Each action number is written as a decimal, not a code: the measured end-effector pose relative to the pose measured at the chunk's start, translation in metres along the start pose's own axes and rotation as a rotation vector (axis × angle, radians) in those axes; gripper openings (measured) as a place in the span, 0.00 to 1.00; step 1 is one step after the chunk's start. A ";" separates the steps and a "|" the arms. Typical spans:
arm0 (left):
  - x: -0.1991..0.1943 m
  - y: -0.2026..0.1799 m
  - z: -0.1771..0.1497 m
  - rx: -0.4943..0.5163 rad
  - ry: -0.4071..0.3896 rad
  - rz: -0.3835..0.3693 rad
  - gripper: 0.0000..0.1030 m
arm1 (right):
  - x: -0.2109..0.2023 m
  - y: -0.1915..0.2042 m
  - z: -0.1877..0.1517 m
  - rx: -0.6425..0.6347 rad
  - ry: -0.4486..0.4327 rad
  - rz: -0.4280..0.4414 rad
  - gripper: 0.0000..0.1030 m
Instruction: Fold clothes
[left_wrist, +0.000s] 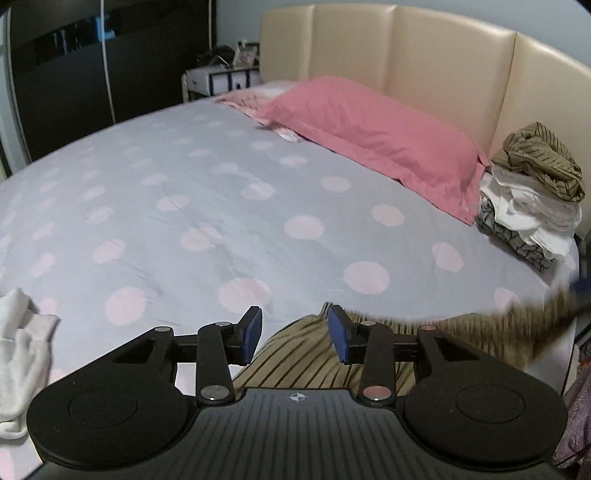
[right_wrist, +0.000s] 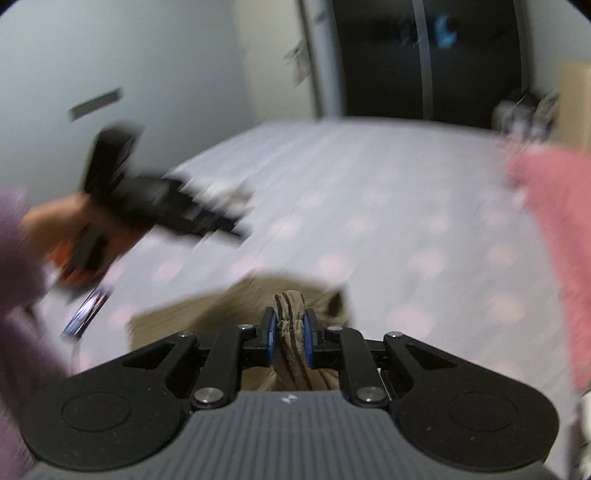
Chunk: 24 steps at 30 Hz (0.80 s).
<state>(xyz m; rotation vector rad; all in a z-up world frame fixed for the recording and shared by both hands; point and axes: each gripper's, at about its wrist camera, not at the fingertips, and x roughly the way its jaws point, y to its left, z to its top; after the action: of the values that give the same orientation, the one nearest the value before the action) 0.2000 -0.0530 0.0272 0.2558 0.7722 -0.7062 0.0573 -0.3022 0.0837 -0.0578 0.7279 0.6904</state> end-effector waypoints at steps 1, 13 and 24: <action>0.007 -0.003 0.002 0.007 0.012 -0.011 0.37 | 0.006 0.002 -0.007 -0.012 0.034 0.027 0.16; 0.066 -0.072 0.003 0.368 0.280 -0.123 0.46 | 0.059 0.030 -0.077 -0.108 0.399 0.248 0.16; 0.080 -0.118 -0.030 1.078 0.429 -0.145 0.56 | 0.055 0.021 -0.088 -0.106 0.469 0.287 0.16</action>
<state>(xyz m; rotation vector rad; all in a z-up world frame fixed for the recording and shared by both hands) 0.1451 -0.1660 -0.0465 1.3723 0.7498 -1.1839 0.0221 -0.2798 -0.0137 -0.2210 1.1631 1.0062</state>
